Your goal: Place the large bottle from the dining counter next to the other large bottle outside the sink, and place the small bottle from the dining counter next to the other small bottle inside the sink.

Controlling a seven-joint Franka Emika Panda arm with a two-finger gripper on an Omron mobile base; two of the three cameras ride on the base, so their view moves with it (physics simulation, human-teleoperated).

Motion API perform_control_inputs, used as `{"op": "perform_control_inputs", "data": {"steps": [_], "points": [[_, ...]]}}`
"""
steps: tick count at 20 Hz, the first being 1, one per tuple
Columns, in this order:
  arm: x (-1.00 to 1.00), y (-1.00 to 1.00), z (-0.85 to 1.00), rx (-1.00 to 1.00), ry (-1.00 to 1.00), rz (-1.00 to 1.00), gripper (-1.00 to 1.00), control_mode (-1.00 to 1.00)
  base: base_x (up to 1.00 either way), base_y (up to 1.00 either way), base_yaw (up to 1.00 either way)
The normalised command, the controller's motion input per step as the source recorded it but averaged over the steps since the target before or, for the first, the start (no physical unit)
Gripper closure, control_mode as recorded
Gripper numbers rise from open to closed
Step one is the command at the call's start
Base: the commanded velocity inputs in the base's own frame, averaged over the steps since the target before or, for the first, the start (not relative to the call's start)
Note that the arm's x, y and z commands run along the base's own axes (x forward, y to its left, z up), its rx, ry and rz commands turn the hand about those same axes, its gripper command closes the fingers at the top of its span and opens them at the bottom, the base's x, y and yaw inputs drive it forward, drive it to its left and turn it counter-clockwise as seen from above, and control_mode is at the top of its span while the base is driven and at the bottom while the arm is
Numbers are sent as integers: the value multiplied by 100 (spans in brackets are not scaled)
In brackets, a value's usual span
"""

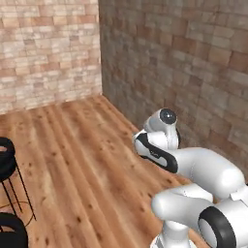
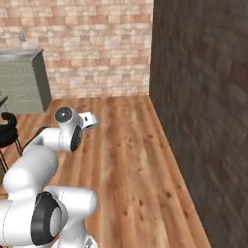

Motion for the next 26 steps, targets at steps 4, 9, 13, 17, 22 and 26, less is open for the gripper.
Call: {"op": "perform_control_inputs", "data": {"steps": [4, 9, 13, 17, 22, 26], "points": [[0, 0, 0, 0, 0, 0, -100, 100, 100, -20, 67], [0, 0, 0, 0, 0, 0, -100, 100, 100, -28, 67], [0, 0, 0, 0, 0, 0, -100, 100, 100, -35, 68], [0, 0, 0, 0, 0, 0, -100, 100, 39, -48, 67], [0, 0, 0, 0, 0, 0, -100, 100, 0, -32, 64], [0, 0, 0, 0, 0, 0, -100, 100, -2, -25, 65]]}}
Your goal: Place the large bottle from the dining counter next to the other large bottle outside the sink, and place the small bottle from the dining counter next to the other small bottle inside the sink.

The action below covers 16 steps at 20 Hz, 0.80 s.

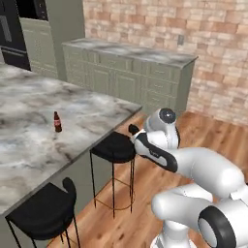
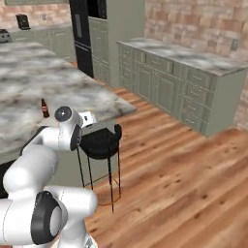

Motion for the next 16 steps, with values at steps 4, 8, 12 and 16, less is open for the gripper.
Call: {"op": "perform_control_inputs", "data": {"steps": [4, 8, 12, 16], "points": [[0, 0, 0, 0, 0, 0, -100, 100, 0, -27, 69], [0, 0, 0, 0, 0, 0, -100, 100, 0, -28, 68], [0, 0, 0, 0, 0, 0, -100, 100, 0, -31, 61], [0, 0, 0, 0, 0, 0, -100, 100, 0, -42, 44]]}}
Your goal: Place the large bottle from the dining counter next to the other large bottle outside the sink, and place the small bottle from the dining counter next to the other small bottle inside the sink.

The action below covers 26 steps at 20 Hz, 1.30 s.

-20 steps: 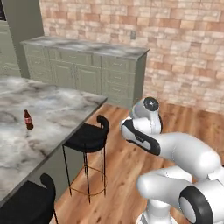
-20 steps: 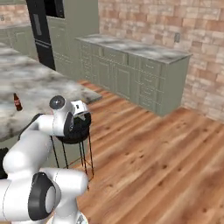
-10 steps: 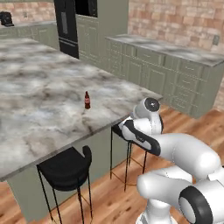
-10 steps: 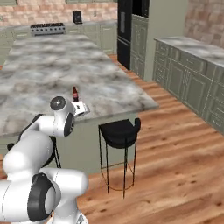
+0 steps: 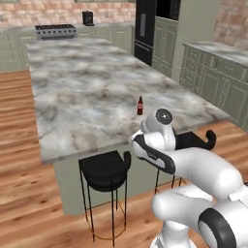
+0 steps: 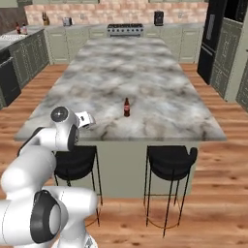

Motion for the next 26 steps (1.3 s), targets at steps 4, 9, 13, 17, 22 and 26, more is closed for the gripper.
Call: {"op": "perform_control_inputs", "data": {"steps": [4, 9, 13, 17, 22, 26], "points": [[0, 0, 0, 0, 0, 0, -100, 100, 0, -46, 22], [0, 0, 0, 0, 0, 0, -100, 100, -2, -59, 12], [0, 0, 0, 0, 0, 0, -100, 100, 0, -38, 4], [0, 0, 0, 0, 0, 0, -100, 100, 8, -2, 0], [0, 0, 0, 0, 0, 0, -100, 100, 32, 0, 0], [0, 0, 0, 0, 0, 0, -100, 100, 55, 0, 0]]}}
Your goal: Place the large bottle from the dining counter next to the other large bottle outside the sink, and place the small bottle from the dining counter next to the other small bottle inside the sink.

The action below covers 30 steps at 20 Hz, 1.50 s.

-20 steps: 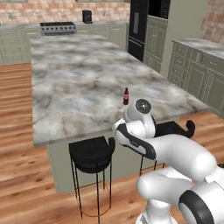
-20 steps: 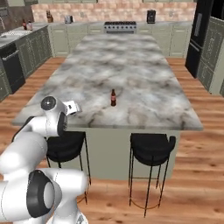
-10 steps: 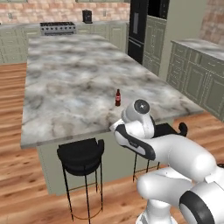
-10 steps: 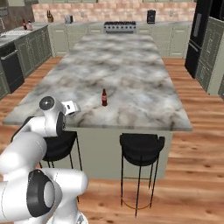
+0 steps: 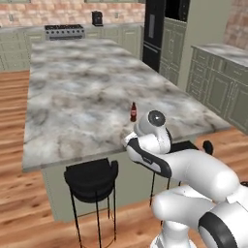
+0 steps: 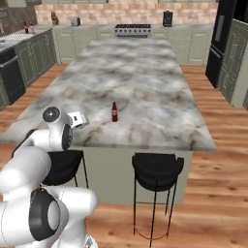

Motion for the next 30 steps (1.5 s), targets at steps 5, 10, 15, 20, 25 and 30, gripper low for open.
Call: {"op": "perform_control_inputs", "data": {"steps": [5, 10, 15, 20, 25, 30], "points": [[0, 0, 0, 0, 0, 0, -100, 100, 51, 0, 0], [0, 0, 0, 0, 0, 0, -100, 100, 30, -5, 2], [0, 0, 0, 0, 0, 0, -100, 100, 1, -25, 8], [0, 0, 0, 0, 0, 0, -100, 100, 0, -43, 10], [0, 0, 0, 0, 0, 0, -100, 100, 0, -39, 9], [0, 0, 0, 0, 0, 0, -100, 100, 5, 1, 3]]}}
